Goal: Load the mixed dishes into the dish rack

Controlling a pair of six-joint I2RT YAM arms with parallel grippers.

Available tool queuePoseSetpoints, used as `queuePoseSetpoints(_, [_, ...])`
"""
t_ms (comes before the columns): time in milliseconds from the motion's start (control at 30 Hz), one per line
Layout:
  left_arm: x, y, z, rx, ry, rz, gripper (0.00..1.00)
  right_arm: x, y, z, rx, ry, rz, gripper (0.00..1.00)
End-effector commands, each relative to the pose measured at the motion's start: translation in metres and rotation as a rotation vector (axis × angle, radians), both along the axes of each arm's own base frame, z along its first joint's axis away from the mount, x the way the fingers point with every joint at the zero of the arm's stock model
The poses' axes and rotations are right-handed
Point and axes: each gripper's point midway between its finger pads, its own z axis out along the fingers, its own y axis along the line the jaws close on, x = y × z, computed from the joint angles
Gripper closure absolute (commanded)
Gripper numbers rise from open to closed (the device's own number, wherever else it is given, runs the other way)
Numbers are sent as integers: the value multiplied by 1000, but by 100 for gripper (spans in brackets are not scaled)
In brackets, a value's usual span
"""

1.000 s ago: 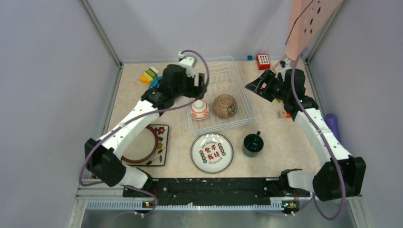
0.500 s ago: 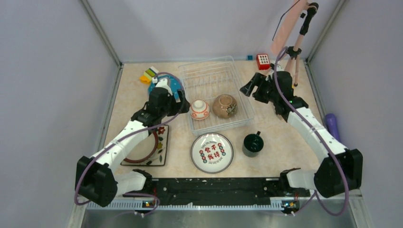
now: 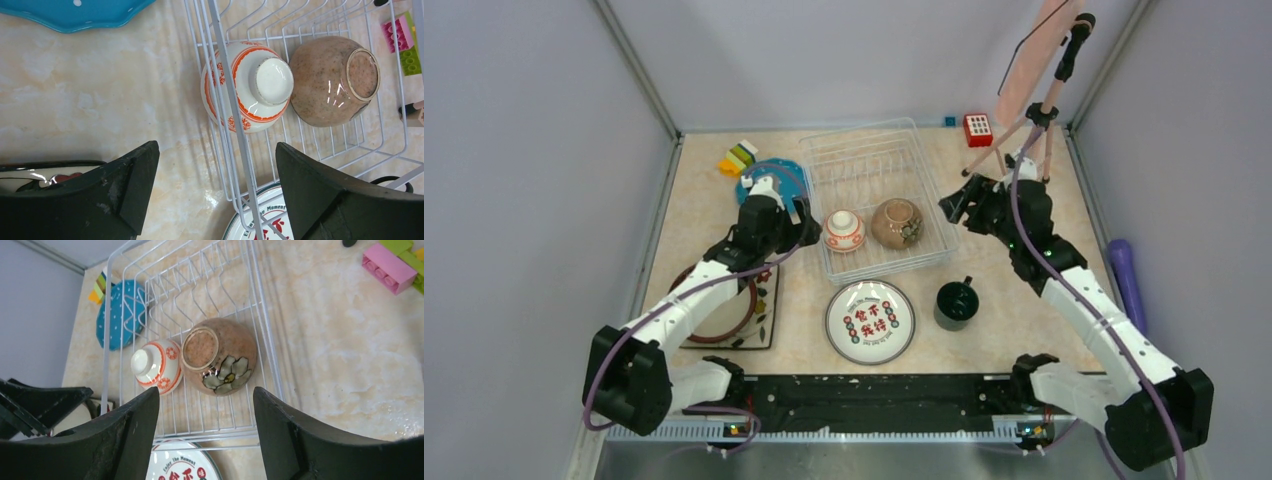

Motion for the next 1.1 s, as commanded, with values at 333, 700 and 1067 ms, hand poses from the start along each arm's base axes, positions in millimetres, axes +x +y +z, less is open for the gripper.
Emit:
queuePoseSetpoints(333, [15, -1, 1, -40, -110, 9, 14, 21, 49, -18, -331, 69, 90, 31])
queuePoseSetpoints(700, [14, -5, -4, -49, -109, -18, 15, 57, 3, -11, -77, 117, 36, 34])
queuePoseSetpoints(1067, [17, -5, -17, -38, -51, -11, 21, 37, -55, -15, 50, 130, -41, 34])
